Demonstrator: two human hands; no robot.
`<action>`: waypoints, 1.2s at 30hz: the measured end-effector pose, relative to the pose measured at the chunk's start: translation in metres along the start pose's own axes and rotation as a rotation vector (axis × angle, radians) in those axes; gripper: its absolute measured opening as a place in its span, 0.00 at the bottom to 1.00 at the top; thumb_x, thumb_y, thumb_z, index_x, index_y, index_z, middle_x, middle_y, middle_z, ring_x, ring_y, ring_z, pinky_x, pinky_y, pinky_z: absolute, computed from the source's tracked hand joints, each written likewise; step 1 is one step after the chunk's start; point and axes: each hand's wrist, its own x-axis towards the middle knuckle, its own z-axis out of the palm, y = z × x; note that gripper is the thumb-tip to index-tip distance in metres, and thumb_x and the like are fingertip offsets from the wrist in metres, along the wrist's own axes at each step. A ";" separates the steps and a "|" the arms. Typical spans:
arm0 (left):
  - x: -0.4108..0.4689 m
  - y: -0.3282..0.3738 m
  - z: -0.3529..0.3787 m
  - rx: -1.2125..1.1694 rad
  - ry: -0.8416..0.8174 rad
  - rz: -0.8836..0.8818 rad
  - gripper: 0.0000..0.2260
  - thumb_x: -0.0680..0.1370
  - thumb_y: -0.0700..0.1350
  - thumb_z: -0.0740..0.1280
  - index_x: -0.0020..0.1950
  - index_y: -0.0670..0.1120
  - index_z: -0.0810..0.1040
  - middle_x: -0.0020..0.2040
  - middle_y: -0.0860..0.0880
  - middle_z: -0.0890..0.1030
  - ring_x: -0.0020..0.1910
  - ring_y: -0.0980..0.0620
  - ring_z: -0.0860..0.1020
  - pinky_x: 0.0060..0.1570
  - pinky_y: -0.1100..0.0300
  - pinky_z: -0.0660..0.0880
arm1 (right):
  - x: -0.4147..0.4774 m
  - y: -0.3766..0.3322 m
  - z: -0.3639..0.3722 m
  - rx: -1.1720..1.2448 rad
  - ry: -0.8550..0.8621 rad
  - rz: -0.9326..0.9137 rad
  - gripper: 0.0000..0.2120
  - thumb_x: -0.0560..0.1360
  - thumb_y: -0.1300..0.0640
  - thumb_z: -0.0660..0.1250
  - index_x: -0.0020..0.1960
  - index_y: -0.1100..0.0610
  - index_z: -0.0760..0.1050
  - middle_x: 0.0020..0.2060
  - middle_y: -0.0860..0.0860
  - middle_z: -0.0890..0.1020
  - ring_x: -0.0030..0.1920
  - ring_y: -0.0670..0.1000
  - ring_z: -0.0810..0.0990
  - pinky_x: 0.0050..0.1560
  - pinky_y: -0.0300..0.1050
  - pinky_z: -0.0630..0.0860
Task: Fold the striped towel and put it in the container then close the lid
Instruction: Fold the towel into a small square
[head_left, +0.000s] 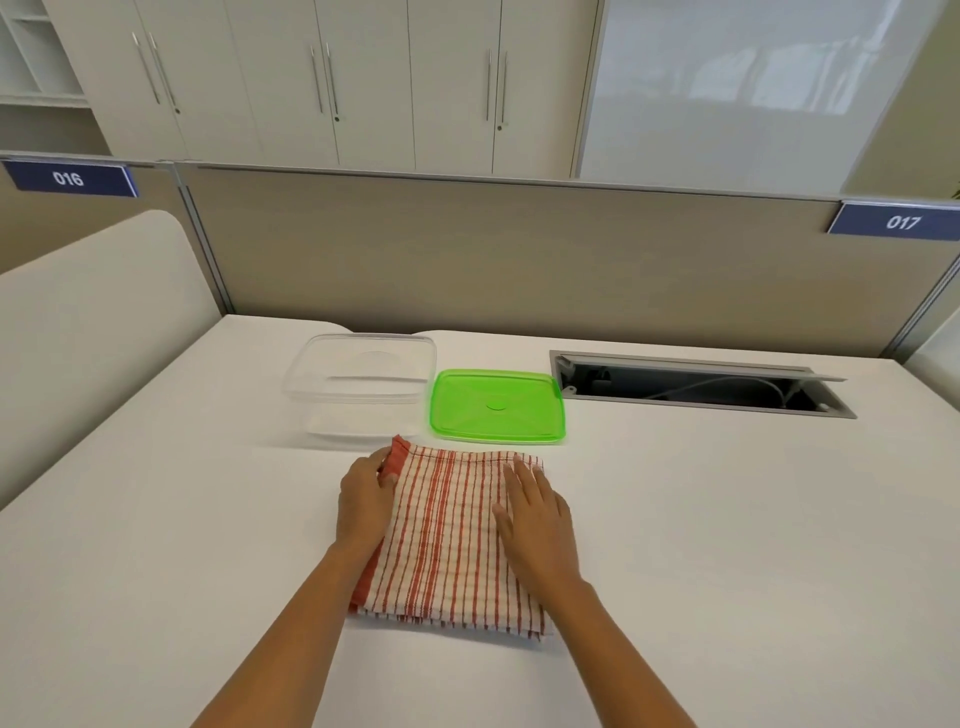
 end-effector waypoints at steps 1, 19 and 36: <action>0.001 0.000 0.001 0.019 0.013 0.036 0.17 0.77 0.34 0.60 0.66 0.42 0.73 0.58 0.39 0.79 0.57 0.42 0.76 0.60 0.52 0.71 | 0.000 0.005 0.004 -0.023 -0.043 0.003 0.25 0.82 0.48 0.45 0.77 0.51 0.44 0.78 0.48 0.46 0.77 0.49 0.44 0.76 0.48 0.45; -0.001 -0.003 -0.002 0.193 0.012 -0.188 0.16 0.77 0.43 0.65 0.60 0.36 0.74 0.58 0.36 0.77 0.58 0.39 0.75 0.58 0.48 0.73 | 0.003 0.027 0.018 -0.089 -0.096 0.091 0.24 0.82 0.49 0.42 0.77 0.49 0.43 0.78 0.49 0.45 0.77 0.52 0.45 0.76 0.49 0.44; -0.027 0.001 0.003 -0.135 -0.034 -0.328 0.13 0.72 0.40 0.70 0.56 0.38 0.76 0.50 0.37 0.81 0.50 0.38 0.80 0.52 0.44 0.78 | 0.006 0.052 -0.026 0.292 -0.021 0.460 0.21 0.74 0.51 0.67 0.64 0.57 0.71 0.60 0.55 0.78 0.59 0.55 0.77 0.58 0.48 0.74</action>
